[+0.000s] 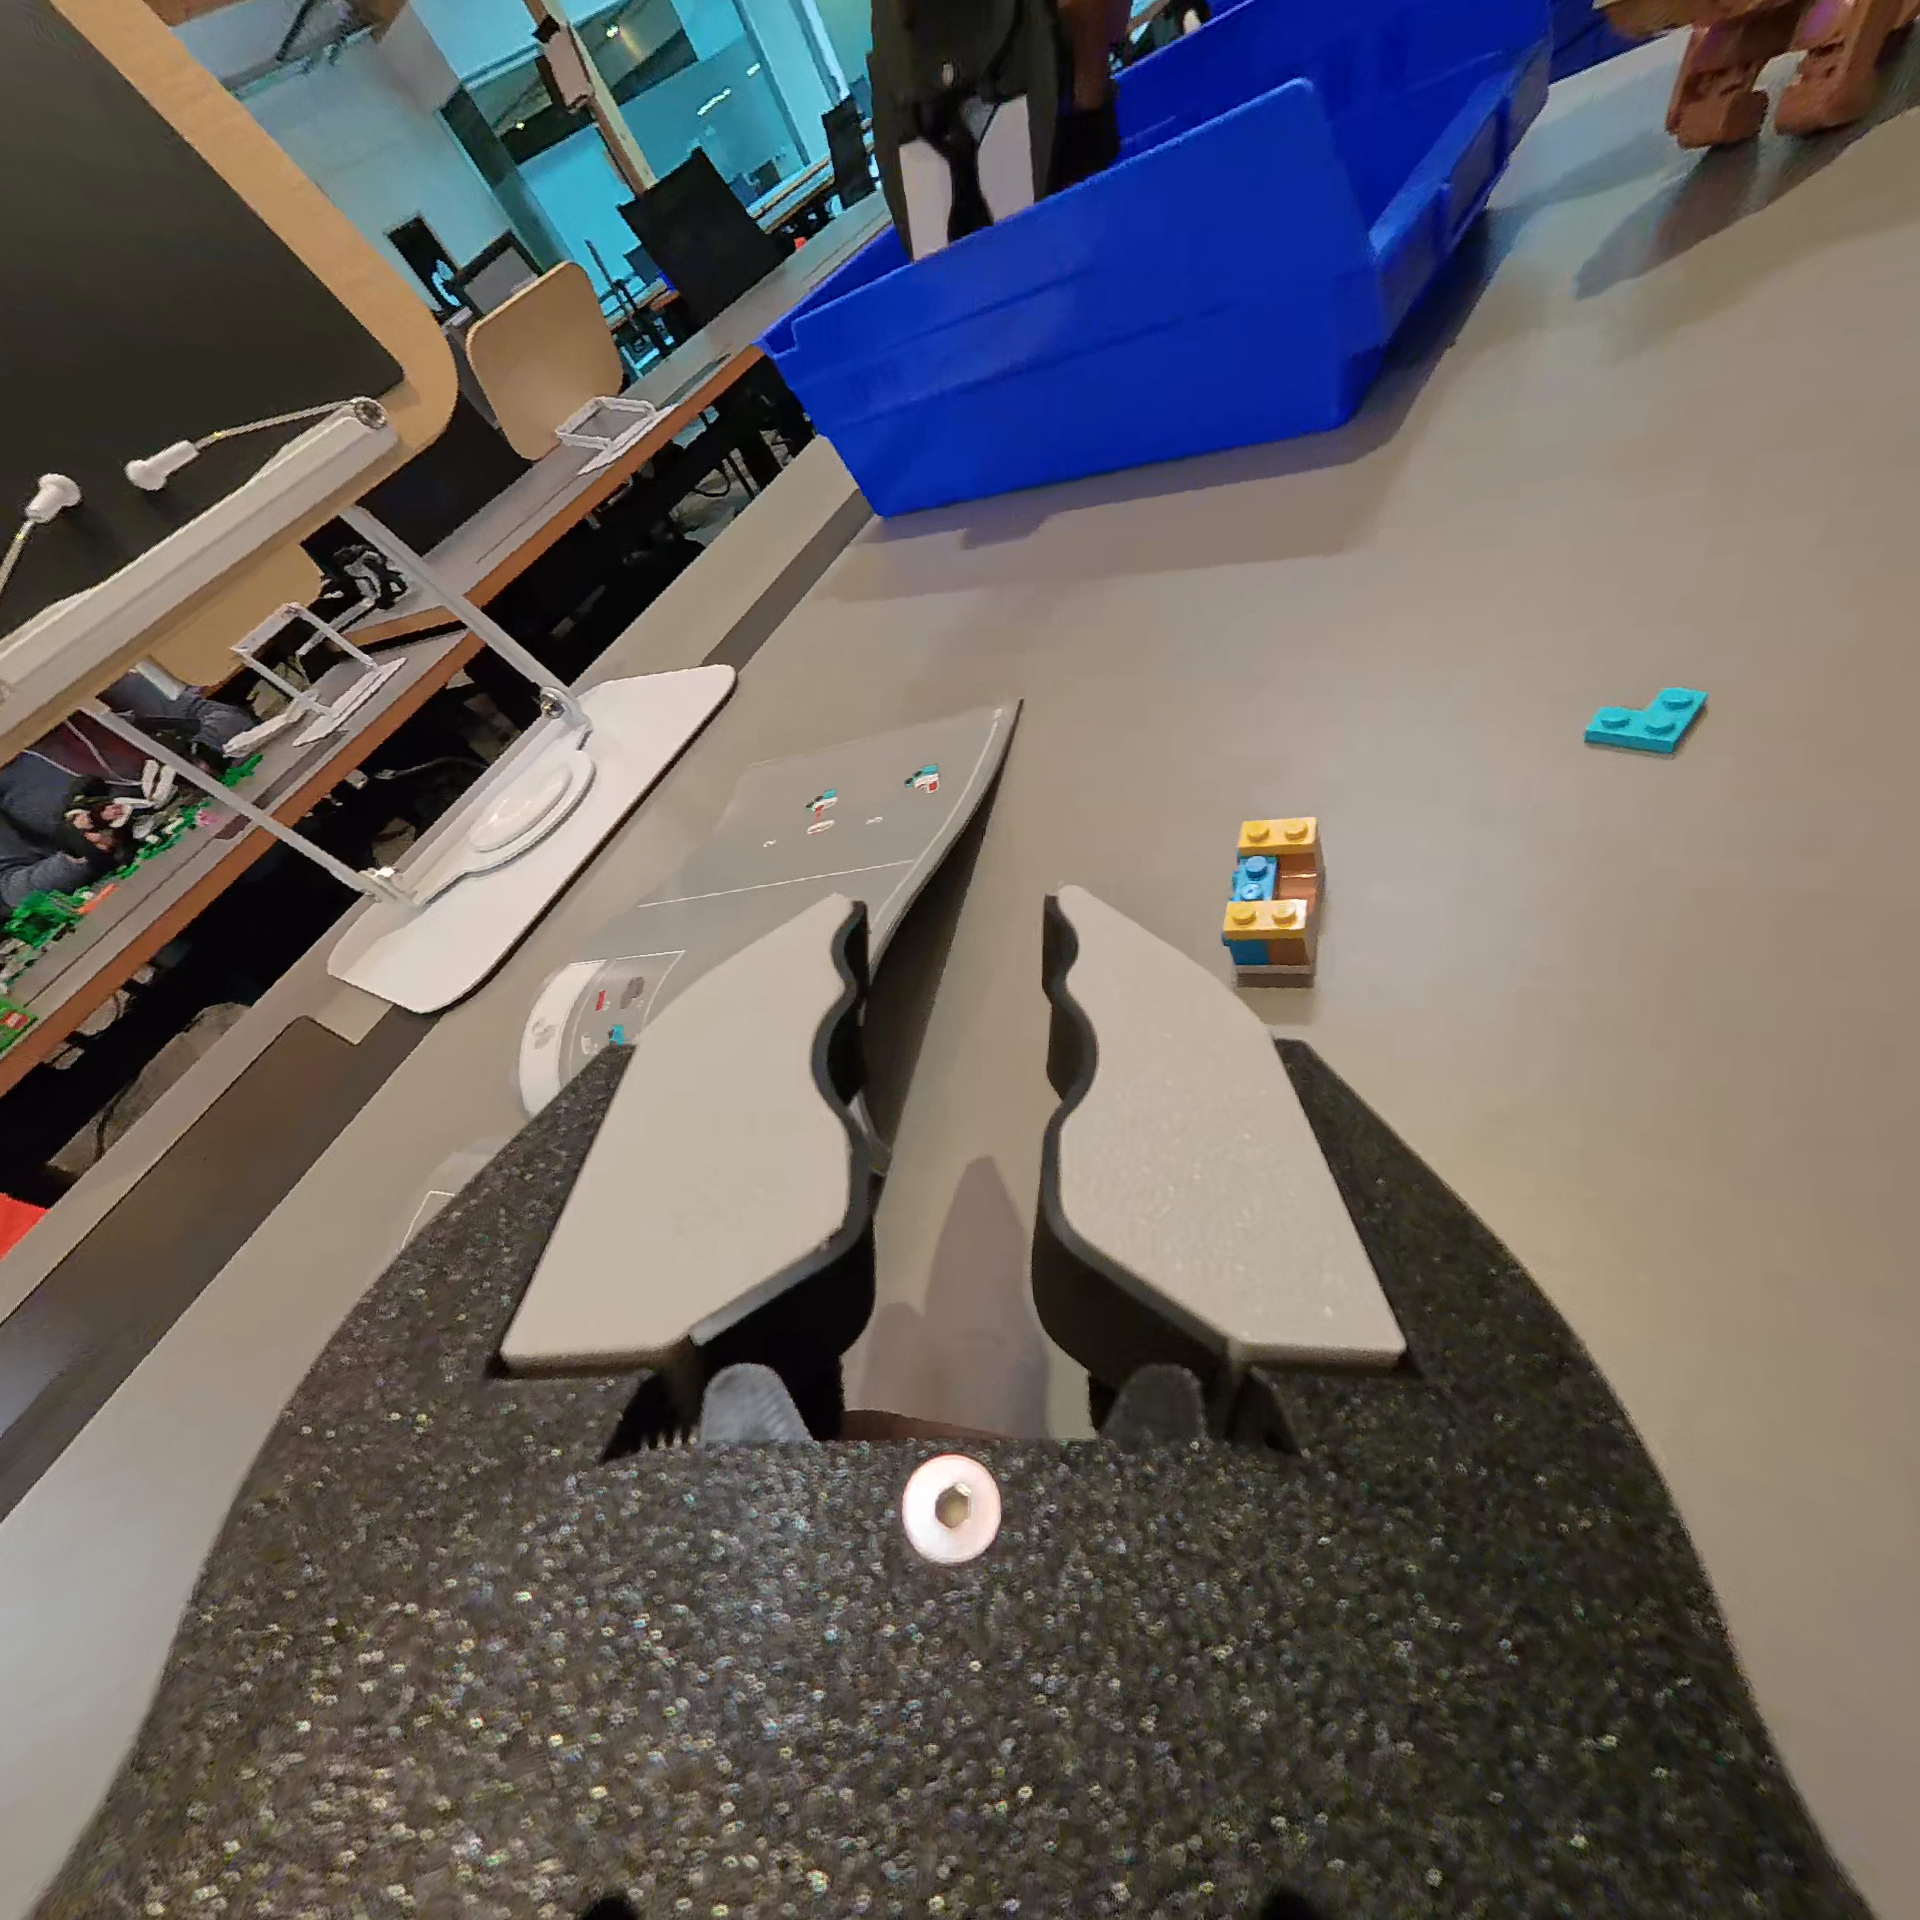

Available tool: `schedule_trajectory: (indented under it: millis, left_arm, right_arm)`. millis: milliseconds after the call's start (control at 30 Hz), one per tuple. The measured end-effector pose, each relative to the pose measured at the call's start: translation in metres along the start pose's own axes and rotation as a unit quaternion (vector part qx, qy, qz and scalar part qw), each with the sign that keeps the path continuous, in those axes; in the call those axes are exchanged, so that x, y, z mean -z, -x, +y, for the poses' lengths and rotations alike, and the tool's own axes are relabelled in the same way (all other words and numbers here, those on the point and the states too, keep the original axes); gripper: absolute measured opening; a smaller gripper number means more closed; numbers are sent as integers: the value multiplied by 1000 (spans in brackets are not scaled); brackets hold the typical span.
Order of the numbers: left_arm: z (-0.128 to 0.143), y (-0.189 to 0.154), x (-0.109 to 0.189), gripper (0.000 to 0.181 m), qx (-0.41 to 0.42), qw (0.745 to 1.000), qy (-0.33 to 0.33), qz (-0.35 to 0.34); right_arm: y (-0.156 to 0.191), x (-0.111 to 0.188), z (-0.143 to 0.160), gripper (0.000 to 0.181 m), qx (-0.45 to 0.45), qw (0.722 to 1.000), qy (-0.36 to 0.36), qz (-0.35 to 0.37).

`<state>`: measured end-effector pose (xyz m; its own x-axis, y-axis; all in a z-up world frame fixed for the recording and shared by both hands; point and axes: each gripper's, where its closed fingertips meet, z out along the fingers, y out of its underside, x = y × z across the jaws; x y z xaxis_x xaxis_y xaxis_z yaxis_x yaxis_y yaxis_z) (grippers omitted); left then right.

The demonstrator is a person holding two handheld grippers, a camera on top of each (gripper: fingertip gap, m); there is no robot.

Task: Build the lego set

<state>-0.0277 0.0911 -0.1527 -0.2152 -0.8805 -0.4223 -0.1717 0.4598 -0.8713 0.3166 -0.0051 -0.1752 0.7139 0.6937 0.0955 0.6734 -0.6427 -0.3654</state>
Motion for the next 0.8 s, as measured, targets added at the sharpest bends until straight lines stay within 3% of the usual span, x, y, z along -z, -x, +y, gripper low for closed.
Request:
schedule_trajectory:
  millis: [367, 633, 733, 800]
  left_arm:
    - [2, 1, -2, 29, -9, 1000, 10, -10]
    - [1, -1, -1, 28, -15, 1000, 2, -5]
    - [1, -2, 0, 27, -16, 1000, 2, -3]
    - [1, -3, -1, 27, -18, 1000, 3, -1]
  right_arm:
    - [-13, -32, -2, 15, 23, 997, -10, -72]
    - [-7, -30, 7, 4, -99, 978, 9, -182]
    - [-4, -27, 24, 0, -89, 980, 54, -170]
    - [-10, -23, 19, 0, -79, 987, 34, -139]
